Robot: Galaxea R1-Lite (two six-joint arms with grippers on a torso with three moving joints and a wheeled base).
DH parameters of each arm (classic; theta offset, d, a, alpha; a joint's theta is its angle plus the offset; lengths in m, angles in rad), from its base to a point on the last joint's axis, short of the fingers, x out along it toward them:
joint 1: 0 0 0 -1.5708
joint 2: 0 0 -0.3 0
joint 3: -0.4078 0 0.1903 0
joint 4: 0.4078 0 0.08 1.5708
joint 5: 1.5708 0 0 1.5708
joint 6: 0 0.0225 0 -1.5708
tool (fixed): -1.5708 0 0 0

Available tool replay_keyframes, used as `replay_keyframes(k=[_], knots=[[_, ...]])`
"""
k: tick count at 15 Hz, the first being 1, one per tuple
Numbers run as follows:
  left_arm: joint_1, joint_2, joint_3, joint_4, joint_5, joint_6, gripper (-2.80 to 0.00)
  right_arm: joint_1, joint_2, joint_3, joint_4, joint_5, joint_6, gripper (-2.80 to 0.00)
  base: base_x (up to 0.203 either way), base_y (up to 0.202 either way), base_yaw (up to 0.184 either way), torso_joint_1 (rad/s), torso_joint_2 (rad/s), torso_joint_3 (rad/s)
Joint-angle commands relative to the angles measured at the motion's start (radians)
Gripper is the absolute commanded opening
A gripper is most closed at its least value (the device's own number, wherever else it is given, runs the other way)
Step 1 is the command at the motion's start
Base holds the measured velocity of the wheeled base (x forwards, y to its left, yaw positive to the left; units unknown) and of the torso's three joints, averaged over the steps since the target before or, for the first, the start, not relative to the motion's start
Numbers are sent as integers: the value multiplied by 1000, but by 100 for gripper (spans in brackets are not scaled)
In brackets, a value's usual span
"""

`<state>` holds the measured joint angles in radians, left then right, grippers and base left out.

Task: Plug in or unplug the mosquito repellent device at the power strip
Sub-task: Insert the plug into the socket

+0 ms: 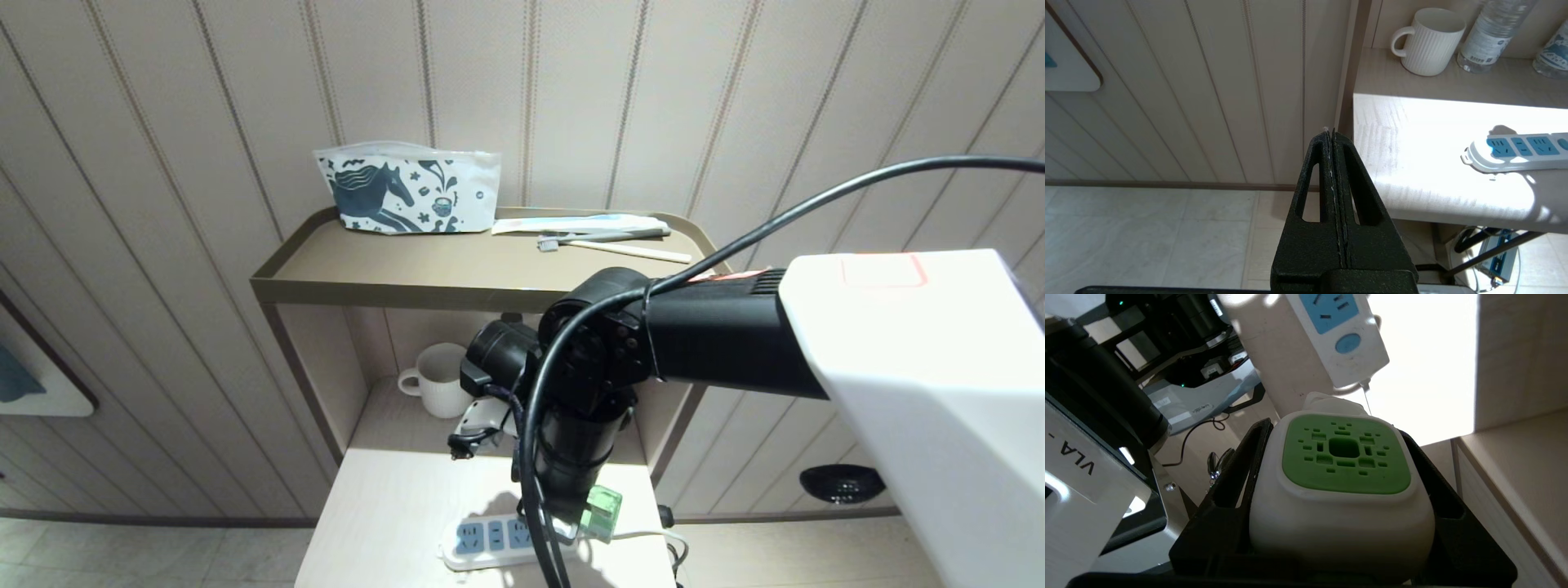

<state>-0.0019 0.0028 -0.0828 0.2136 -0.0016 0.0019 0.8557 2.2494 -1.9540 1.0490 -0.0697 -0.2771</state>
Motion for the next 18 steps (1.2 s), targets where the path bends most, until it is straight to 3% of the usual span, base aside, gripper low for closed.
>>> replay_keyframes(k=[1,11,18], knots=[[0,0,0,1,0,0,-280,-4,10,0,0,15,-45,-280,0,0,0,0,0,0],[0,0,0,1,0,0,-280,23,49,0,-35,54,-253,-280,0,0,0,0,0,0],[0,0,1,1,0,0,-280,57,115,-1,-138,54,-325,-280,0,0,0,0,0,0]])
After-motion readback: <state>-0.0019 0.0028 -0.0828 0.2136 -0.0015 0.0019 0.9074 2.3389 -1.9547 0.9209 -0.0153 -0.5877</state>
